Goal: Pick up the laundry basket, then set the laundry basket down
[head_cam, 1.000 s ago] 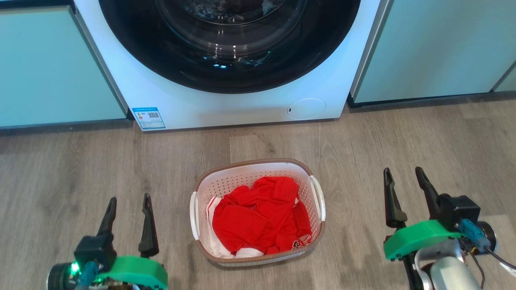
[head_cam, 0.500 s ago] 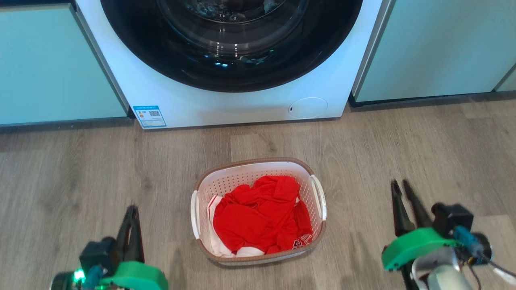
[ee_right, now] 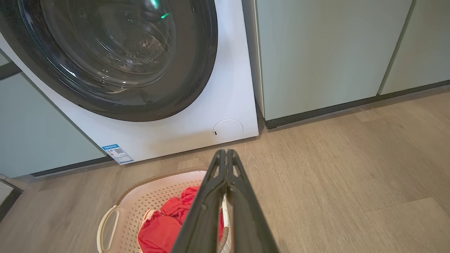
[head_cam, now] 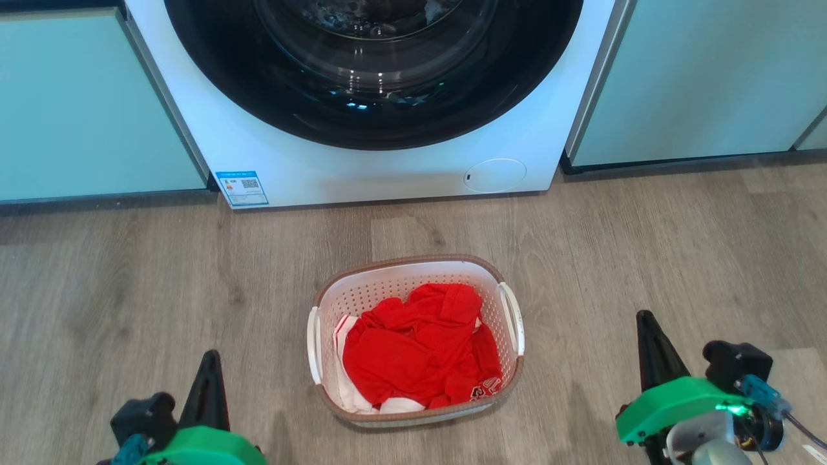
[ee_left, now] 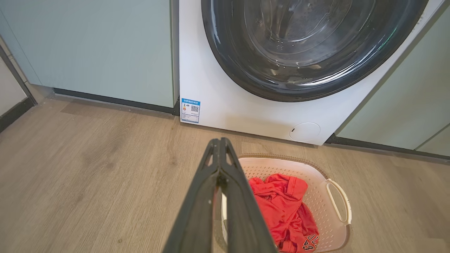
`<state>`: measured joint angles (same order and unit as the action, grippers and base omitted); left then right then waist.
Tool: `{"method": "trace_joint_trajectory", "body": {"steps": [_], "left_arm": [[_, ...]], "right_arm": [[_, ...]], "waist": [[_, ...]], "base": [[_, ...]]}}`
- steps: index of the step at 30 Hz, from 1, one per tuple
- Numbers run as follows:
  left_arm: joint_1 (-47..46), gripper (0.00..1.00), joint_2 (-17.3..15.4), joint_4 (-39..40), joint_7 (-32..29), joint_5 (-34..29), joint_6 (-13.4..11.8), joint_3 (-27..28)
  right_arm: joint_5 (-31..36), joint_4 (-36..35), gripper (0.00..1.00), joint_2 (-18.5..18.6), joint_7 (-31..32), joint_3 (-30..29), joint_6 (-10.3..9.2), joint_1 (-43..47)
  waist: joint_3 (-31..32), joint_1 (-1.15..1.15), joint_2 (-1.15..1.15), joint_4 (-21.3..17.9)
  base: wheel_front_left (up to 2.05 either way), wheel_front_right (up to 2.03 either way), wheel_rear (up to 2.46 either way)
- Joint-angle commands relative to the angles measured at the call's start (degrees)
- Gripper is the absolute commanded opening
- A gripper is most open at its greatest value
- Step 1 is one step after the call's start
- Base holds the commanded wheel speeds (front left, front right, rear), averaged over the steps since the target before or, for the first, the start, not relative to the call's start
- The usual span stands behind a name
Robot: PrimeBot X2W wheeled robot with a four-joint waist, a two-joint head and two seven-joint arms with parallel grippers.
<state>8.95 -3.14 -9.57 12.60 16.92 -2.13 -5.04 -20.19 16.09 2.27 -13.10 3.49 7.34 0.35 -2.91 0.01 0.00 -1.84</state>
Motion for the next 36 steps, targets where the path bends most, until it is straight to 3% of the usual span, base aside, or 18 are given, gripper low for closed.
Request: {"method": "trace_joint_trajectory", "body": {"steps": [1,36], "left_arm": [[-2.6,0.0,-0.46,1.51,-0.26,1.67,0.35,0.58],[-6.43,0.0,-1.11,-0.34,-5.09,25.37,3.24,2.76]], "right_arm": [[-1.71,-1.77,0.0,0.62,0.49,-0.37,0.02,-2.16],[-24.36,-1.93,0.0,1.46,5.45,-2.18,0.06,-3.43]], "waist": [[0.04,0.0,0.0,0.02],[0.87,0.0,0.0,0.58]], "base": [[0.0,0.0,0.0],[0.0,0.0,0.0]]}}
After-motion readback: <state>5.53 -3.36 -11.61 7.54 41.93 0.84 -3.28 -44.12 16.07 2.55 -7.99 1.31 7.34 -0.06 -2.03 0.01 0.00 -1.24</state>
